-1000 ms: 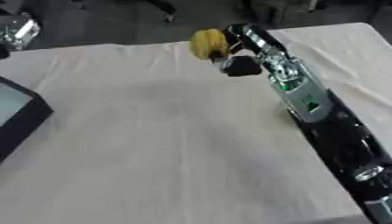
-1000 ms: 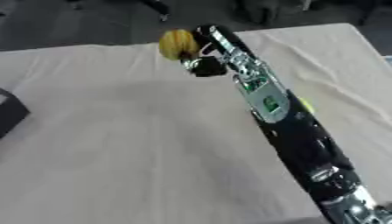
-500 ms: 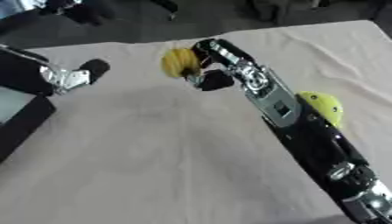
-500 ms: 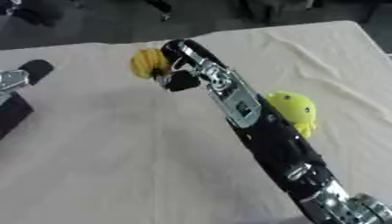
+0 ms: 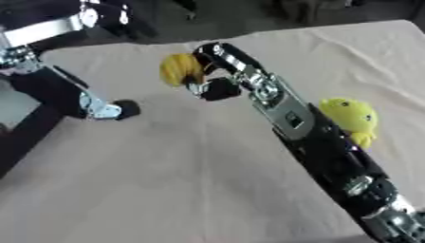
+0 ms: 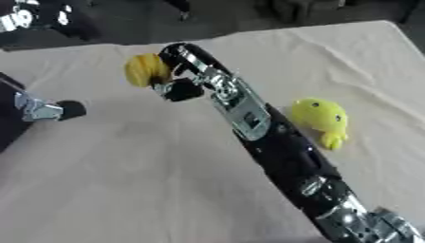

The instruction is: Pick up the objects with one hand, pass them to the other hand, and then place them into the box on the other side of the table.

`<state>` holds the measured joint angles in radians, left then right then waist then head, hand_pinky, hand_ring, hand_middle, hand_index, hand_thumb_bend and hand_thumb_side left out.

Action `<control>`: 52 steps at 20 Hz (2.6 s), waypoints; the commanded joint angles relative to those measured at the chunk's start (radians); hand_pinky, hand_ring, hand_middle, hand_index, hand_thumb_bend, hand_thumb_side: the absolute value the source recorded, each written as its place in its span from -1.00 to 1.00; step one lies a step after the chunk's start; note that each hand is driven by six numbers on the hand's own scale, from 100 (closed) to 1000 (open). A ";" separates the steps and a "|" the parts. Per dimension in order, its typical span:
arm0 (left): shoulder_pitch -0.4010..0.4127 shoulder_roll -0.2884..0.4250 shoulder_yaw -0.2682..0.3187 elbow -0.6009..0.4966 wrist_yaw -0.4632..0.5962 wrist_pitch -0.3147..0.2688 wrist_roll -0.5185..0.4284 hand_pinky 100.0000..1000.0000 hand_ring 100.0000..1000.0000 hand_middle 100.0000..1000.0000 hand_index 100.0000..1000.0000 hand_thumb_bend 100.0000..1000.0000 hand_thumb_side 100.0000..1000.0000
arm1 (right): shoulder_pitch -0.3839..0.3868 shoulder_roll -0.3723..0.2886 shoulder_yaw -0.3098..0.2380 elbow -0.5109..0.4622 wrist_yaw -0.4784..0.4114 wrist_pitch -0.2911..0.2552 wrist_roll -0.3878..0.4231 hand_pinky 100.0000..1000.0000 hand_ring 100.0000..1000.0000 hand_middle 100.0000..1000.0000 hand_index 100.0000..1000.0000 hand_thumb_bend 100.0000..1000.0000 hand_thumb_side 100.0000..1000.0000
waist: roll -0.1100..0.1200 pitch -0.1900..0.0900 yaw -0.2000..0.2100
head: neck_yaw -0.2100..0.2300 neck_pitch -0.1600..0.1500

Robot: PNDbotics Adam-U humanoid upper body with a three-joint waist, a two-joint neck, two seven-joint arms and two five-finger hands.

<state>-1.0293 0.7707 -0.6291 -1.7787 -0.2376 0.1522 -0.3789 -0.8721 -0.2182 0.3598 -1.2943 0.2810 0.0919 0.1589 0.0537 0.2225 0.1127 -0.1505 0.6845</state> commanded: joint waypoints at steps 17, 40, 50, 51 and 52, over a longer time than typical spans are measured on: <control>-0.034 -0.122 -0.060 0.224 -0.127 0.042 0.070 0.62 0.56 0.54 0.67 -0.14 -0.68 | -0.058 0.066 0.033 0.018 0.072 0.018 -0.012 0.25 0.21 -0.09 0.09 -1.00 -1.00 | 0.000 -0.004 0.006 | 0.002 0.015; -0.024 -0.157 -0.058 0.288 -0.230 0.021 0.197 0.57 0.54 0.49 0.63 -0.02 -1.00 | -0.061 0.072 0.038 0.004 0.021 0.001 0.013 0.22 0.19 -0.10 0.07 -1.00 -1.00 | -0.001 0.003 0.006 | 0.011 0.008; -0.021 -0.160 -0.068 0.284 -0.197 0.021 0.234 0.55 0.51 0.45 0.56 -0.02 -1.00 | -0.049 0.027 0.044 -0.048 -0.040 0.021 0.025 0.21 0.18 -0.10 0.07 -1.00 -1.00 | -0.002 0.006 0.006 | 0.012 0.010; -0.020 -0.161 -0.067 0.287 -0.201 0.020 0.232 0.55 0.51 0.45 0.56 -0.01 -1.00 | -0.050 0.026 0.045 -0.051 -0.046 0.021 0.025 0.21 0.18 -0.10 0.07 -1.00 -1.00 | -0.002 0.006 0.005 | 0.013 0.009; -0.019 -0.163 -0.067 0.290 -0.207 0.019 0.230 0.54 0.51 0.45 0.56 -0.01 -1.00 | -0.050 0.026 0.045 -0.054 -0.051 0.021 0.025 0.21 0.17 -0.10 0.07 -1.00 -1.00 | -0.002 0.006 0.005 | 0.013 0.009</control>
<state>-1.0363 0.5995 -0.7054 -1.4845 -0.4373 0.1740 -0.1484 -0.9057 -0.1806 0.4080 -1.3220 0.2401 0.1115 0.1839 0.0512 0.2441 0.1176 -0.1417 0.6958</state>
